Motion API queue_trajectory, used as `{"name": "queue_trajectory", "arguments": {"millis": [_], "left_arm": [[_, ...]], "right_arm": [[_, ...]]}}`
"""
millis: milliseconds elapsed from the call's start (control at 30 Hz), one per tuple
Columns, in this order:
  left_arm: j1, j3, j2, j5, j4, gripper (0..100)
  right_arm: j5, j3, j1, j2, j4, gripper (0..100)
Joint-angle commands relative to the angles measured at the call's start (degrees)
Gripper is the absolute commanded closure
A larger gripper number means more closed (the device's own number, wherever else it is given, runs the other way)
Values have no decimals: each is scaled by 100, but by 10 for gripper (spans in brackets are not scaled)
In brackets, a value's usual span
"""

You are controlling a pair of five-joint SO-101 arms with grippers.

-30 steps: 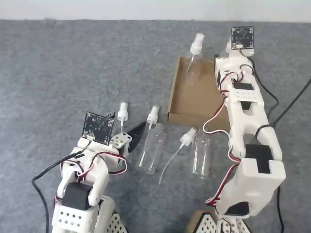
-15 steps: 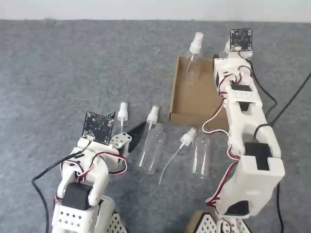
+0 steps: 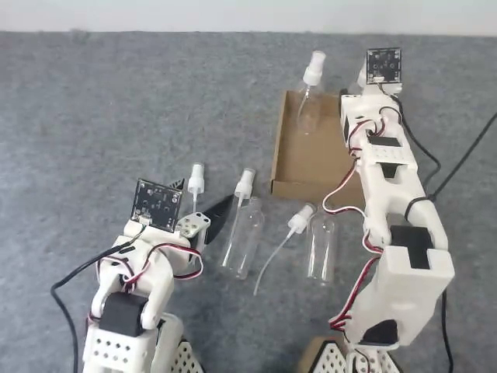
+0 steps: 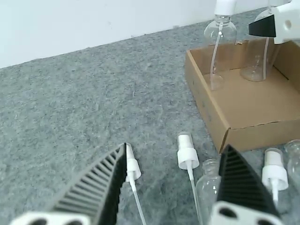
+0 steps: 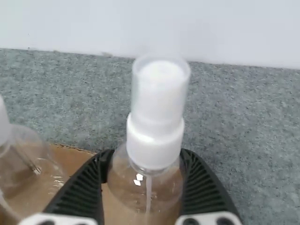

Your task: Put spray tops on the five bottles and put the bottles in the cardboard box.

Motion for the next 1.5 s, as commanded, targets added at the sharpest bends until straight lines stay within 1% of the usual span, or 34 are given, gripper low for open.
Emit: {"name": "queue_trajectory", "arguments": {"millis": [0,233,300,467,567,1467], "left_arm": [[-9,-13,-70,-44,-149,706],[-9,-13,-70,-44,-149,706],[-9,-13,-70,-44,-149,706],[-9,-13,-70,-44,-149,706],[-9,-13,-70,-44,-149,706],[-44,-4,-70,-44,-149,706]], "right_arm": [[9,-88,13,-66,-84,987],[9,-88,-4,-66,-84,986],[9,-88,-4,-66,-84,953],[9,-88,-4,-48,-75,820],[9,-88,-4,-48,-75,788],[9,-193,-4,-119,-84,785]]}}
